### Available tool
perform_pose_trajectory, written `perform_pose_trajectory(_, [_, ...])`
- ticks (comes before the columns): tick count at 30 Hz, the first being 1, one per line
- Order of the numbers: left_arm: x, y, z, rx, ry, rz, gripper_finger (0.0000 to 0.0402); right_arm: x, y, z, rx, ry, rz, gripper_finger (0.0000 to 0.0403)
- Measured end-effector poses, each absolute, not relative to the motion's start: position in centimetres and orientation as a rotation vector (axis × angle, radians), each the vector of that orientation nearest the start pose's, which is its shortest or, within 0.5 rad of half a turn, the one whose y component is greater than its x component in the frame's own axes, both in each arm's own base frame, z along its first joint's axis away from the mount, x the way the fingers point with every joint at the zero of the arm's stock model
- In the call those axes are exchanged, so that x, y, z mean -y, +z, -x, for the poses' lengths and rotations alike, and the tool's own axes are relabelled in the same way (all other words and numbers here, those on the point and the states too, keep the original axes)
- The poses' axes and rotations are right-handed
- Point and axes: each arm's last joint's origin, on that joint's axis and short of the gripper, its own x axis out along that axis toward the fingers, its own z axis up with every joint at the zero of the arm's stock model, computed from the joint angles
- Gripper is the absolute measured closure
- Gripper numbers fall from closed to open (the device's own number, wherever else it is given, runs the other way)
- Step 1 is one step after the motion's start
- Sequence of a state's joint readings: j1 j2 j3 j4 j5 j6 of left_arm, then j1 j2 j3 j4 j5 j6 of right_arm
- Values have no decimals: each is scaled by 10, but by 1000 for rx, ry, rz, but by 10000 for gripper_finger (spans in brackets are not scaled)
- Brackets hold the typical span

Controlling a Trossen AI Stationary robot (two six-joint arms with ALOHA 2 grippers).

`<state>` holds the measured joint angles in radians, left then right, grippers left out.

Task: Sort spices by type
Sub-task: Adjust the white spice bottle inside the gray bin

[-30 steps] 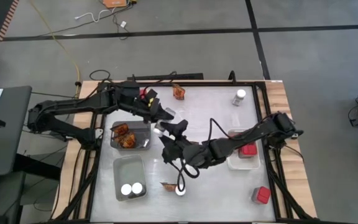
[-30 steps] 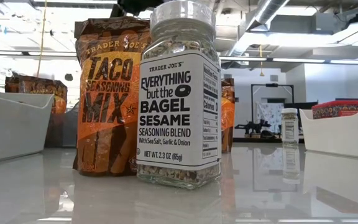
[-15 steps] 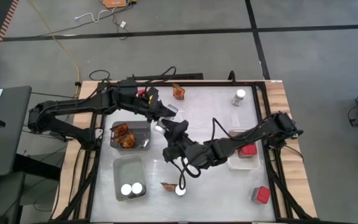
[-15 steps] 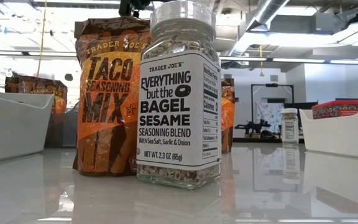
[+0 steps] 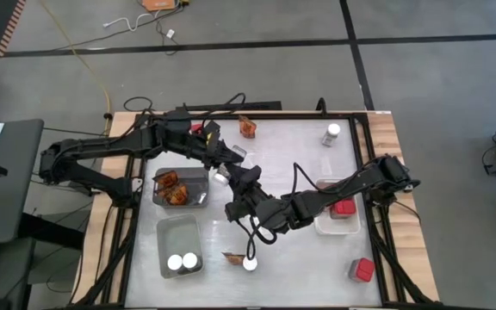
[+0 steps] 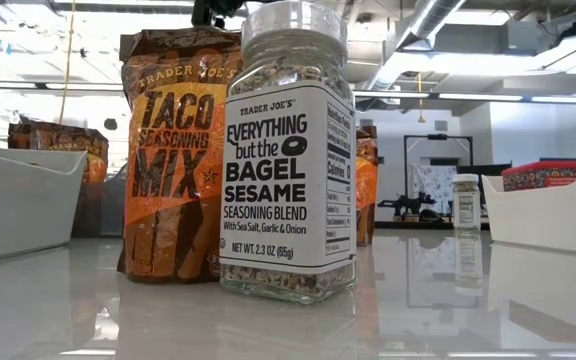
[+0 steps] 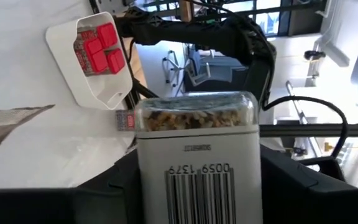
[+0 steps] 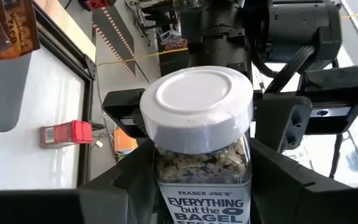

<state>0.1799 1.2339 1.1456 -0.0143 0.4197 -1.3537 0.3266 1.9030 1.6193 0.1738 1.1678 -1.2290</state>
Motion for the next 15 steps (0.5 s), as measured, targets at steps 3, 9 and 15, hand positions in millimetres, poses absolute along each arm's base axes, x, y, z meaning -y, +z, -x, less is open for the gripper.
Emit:
perform_pose_trajectory(3, [-39, 379, -273, -251, -132, 1346, 167, -116, 333, -422, -595, -685, 1228, 171])
perform_pose_trajectory(9, [-44, 375, -271, -260, -78, 1284, 162, -121, 331, -421, -593, -678, 1232, 171])
perform_pose_trajectory(15, [-65, 377, -262, -216, -16, 1253, 160, -123, 332, -419, -546, -706, 1125, 172])
